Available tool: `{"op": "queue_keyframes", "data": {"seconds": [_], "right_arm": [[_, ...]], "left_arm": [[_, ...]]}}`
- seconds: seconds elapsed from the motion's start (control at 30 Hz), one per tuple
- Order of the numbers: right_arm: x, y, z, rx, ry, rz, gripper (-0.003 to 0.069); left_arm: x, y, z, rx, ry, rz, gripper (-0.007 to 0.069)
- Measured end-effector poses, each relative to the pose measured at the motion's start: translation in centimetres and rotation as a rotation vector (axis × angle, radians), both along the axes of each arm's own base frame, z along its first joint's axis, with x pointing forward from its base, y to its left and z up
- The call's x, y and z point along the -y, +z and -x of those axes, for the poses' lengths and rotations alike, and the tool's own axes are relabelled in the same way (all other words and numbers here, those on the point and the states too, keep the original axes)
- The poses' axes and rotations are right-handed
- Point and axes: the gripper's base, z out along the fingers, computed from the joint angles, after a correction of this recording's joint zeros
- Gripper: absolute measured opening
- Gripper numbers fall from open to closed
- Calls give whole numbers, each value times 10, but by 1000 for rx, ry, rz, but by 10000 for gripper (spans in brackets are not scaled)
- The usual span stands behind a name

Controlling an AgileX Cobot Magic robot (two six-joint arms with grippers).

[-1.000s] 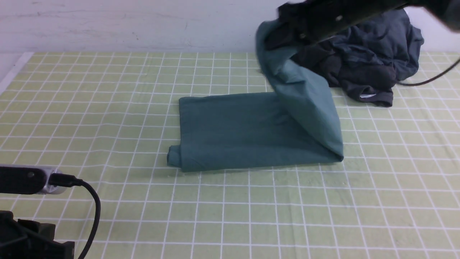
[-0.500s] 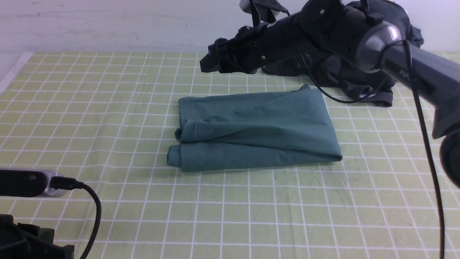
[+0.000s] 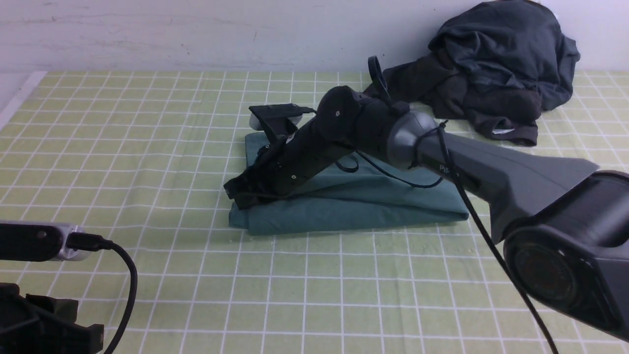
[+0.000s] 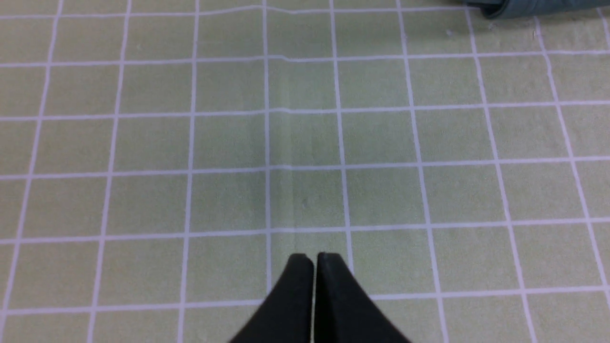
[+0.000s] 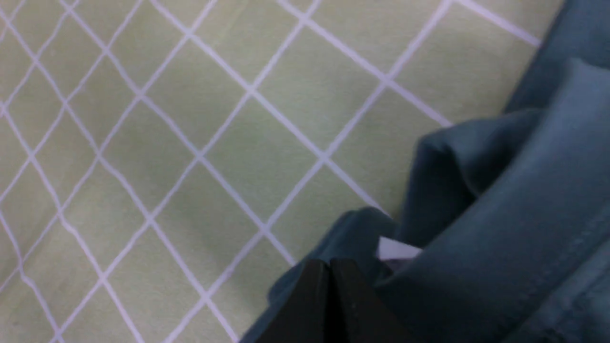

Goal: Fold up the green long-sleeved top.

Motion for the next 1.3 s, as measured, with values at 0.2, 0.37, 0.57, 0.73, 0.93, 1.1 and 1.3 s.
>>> {"op": "queue_keyframes", "data": {"seconds": [0.2,0.37,0.57,0.73,0.93,1.1,1.3], "right_arm": [[41,151,14,384,37,106,-11],[111,269,63,648,-89,295,-11],[205,325,111,722,-371,357,-11],[253,306,149,828,-501,272,-11],[288,238,224,1150,-603,-59,-11],[295,191,284,1405,-563,-291,-11],[301,109,307,1266,-553,-227,-11]], "left_arm": [[0,0,0,0,0,0,-3],[0,0,0,0,0,0,-3],[0,0,0,0,0,0,-3],[0,0,0,0,0,0,-3],[0,0,0,0,0,0,-3],[0,0,0,0,0,0,-3],[0,0,0,0,0,0,-3]]}}
